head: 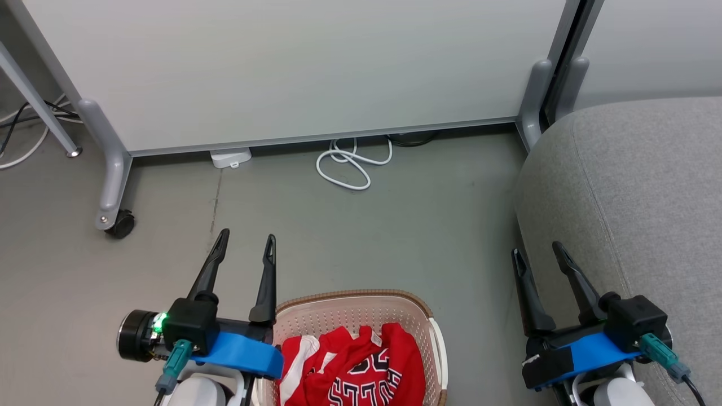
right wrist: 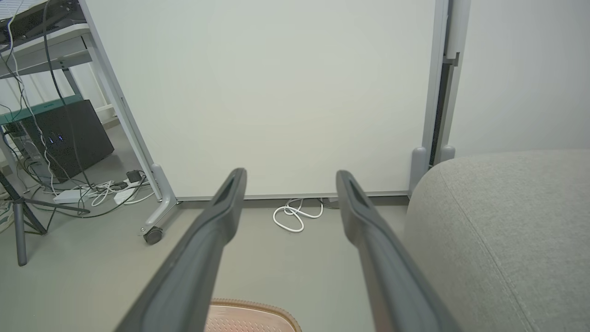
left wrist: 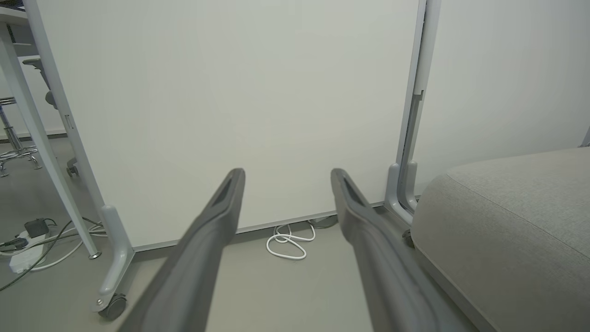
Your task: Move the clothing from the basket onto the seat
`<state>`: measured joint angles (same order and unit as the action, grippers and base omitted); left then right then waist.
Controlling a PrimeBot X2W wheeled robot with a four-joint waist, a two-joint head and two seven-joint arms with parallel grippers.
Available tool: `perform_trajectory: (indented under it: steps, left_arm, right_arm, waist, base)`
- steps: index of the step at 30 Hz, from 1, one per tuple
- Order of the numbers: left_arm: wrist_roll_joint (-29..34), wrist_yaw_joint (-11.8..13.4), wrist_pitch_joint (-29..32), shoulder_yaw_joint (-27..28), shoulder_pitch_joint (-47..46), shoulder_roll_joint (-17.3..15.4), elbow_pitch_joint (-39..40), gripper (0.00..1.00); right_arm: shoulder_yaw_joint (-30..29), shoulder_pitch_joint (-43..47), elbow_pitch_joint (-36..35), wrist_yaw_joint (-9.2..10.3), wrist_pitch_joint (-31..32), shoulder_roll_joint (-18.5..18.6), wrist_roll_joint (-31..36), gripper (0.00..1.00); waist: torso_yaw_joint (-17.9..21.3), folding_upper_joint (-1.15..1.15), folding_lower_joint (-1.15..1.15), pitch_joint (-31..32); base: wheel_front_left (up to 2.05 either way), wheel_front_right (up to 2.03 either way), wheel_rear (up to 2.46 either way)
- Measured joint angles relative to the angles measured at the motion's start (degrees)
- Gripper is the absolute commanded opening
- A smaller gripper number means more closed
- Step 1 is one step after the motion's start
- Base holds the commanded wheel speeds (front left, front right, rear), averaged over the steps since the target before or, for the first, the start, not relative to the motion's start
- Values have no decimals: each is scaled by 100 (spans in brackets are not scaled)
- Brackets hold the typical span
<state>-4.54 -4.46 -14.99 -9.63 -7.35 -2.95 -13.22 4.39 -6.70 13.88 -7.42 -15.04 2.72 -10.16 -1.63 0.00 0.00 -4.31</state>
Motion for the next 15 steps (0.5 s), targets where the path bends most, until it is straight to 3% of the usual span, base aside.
perform_trajectory:
  steps: [8,15]
  left_arm:
    - [76,-168,-2,-293,-452,2,-365,100]
    - [226,-270,-1,-1002,-1384,-247,-1101,100]
  right_arm:
    - [-47,-240,-82,0,-1,1,145,100]
    - [-26,-759,-260,-1,-2,1,282,100]
  waist:
    - [49,0,0,-313]
    - [146,0,0,-933]
  base:
    - [0,0,0]
    - [0,0,0]
